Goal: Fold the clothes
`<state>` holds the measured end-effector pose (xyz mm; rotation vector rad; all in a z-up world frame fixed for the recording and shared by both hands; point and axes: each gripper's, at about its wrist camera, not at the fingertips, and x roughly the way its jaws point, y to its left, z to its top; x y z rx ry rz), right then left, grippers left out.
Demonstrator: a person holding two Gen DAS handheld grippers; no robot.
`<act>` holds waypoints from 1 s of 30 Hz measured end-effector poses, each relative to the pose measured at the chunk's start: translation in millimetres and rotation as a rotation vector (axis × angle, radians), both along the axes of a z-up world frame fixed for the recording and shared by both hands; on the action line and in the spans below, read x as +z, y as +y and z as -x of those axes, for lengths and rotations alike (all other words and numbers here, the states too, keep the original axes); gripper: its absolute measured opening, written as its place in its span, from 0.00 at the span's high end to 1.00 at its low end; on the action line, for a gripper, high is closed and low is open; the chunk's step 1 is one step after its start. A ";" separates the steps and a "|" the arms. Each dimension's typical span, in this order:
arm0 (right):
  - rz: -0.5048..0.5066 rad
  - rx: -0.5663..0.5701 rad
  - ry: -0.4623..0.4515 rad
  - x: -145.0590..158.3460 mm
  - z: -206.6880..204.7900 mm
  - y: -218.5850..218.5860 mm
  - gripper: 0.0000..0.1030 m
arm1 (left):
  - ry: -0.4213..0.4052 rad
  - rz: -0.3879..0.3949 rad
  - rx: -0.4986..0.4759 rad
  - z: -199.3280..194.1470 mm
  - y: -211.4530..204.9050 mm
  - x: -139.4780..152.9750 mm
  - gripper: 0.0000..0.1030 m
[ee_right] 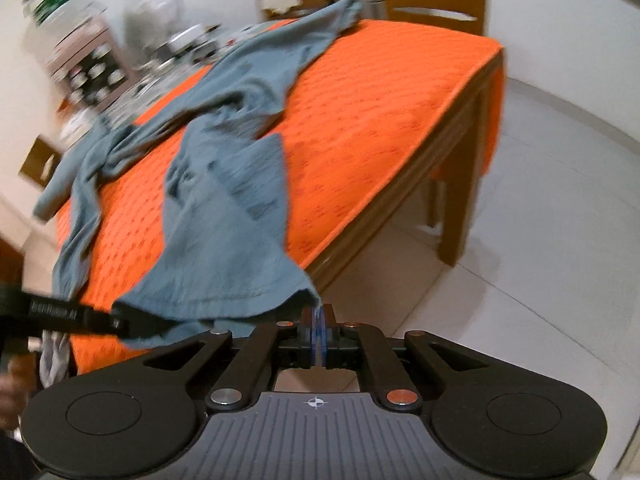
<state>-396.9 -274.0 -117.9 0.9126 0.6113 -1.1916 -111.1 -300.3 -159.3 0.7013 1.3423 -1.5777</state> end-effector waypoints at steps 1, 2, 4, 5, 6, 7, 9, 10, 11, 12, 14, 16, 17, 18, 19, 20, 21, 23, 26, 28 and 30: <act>-0.003 0.022 0.003 -2.1 -1.5 -1.1 0.83 | -0.009 0.002 0.004 -0.4 -0.4 0.4 0.92; -0.004 0.032 0.004 -4.3 -2.1 -2.5 0.81 | -0.017 0.004 0.005 -0.7 -0.7 0.9 0.92; -0.005 0.045 0.006 -8.8 -2.9 -5.3 0.70 | -0.028 0.009 0.002 -0.8 -1.0 2.0 0.92; -0.010 0.048 0.004 -11.5 -2.6 -6.9 0.69 | -0.031 0.010 -0.002 -0.7 -1.2 2.4 0.92; -0.017 0.051 -0.004 -14.7 -2.2 -8.8 0.68 | -0.034 0.010 -0.006 0.4 -2.5 2.2 0.92; -0.026 0.055 -0.013 -18.1 -1.9 -10.7 0.67 | -0.039 0.010 -0.008 1.1 -3.4 2.1 0.92; -0.053 0.051 -0.039 -26.3 0.2 -13.9 0.66 | -0.049 0.010 -0.011 0.5 -2.8 2.5 0.92; -0.073 0.046 -0.054 -31.2 1.8 -16.0 0.66 | -0.055 0.010 -0.013 0.2 -2.5 2.7 0.92; -0.088 0.038 -0.070 -36.0 3.5 -17.8 0.66 | -0.059 0.011 -0.014 0.5 -2.9 2.8 0.92; -0.096 0.031 -0.080 -39.2 4.9 -19.0 0.66 | -0.064 0.014 -0.013 1.2 -3.7 2.9 0.92; -0.100 0.017 -0.090 -43.0 7.5 -20.8 0.66 | -0.073 0.019 -0.014 2.7 -5.2 3.0 0.92; -0.090 0.005 -0.085 -43.8 9.6 -21.8 0.64 | -0.081 0.021 -0.018 3.5 -5.1 3.2 0.92; -0.087 -0.001 -0.075 -44.1 10.2 -22.1 0.64 | -0.084 0.021 -0.020 4.0 -5.2 3.2 0.92; -0.089 -0.005 -0.062 -45.5 10.9 -22.8 0.63 | -0.087 0.020 -0.020 4.5 -5.3 3.2 0.92; -0.096 -0.006 -0.051 -47.5 11.2 -24.2 0.63 | -0.089 0.020 -0.021 5.2 -5.5 3.2 0.92; -0.104 -0.006 -0.040 -49.6 11.4 -25.8 0.63 | -0.091 0.021 -0.023 6.0 -5.9 3.4 0.92; -0.111 -0.003 -0.032 -51.9 11.5 -27.4 0.63 | -0.094 0.022 -0.025 6.6 -6.2 3.7 0.92; -0.129 0.010 -0.029 -57.2 10.3 -31.0 0.63 | -0.101 0.025 -0.027 7.4 -6.9 4.0 0.92; -0.126 0.015 -0.039 -61.8 8.6 -34.4 0.62 | -0.107 0.026 -0.035 7.8 -8.1 4.8 0.92; -0.111 -0.014 -0.046 -62.0 10.2 -36.4 0.62 | -0.113 0.027 -0.041 8.2 -8.5 5.4 0.92; -0.112 -0.033 -0.081 -62.5 13.6 -38.4 0.61 | -0.116 0.026 -0.046 8.4 -8.8 5.5 0.92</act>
